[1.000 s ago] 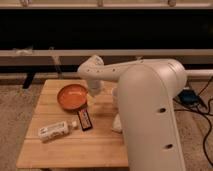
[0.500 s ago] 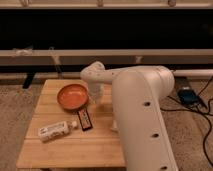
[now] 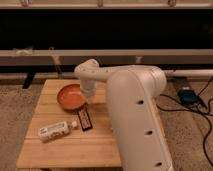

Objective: Push the eraser across the table

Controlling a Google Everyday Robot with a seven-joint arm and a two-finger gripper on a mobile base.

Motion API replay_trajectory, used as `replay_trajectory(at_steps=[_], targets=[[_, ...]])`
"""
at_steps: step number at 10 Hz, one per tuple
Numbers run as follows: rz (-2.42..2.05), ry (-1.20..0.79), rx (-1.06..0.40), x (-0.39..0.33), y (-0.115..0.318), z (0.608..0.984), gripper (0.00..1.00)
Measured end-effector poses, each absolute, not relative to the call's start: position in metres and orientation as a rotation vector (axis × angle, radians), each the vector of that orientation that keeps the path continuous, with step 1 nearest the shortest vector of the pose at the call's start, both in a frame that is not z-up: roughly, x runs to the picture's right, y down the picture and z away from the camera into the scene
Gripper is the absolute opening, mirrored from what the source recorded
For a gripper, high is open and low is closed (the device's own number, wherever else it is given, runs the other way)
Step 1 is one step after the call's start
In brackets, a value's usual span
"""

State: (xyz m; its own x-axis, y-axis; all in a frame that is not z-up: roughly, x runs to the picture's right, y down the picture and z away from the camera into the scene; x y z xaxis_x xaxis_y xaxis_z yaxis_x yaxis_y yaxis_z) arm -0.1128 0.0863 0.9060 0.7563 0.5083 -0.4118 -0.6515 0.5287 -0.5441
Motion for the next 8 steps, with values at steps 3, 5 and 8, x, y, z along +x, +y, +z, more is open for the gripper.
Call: replay_trajectory(at_steps=[3,5,8], targets=[[0.671,0.187,-0.768,-0.131,0.097,0.906,0.0],[0.654,0.172,-0.783,-0.144,0.103,0.904,0.0],[0.619,0.159,-0.803,-0.16,0.114,0.9,0.0]])
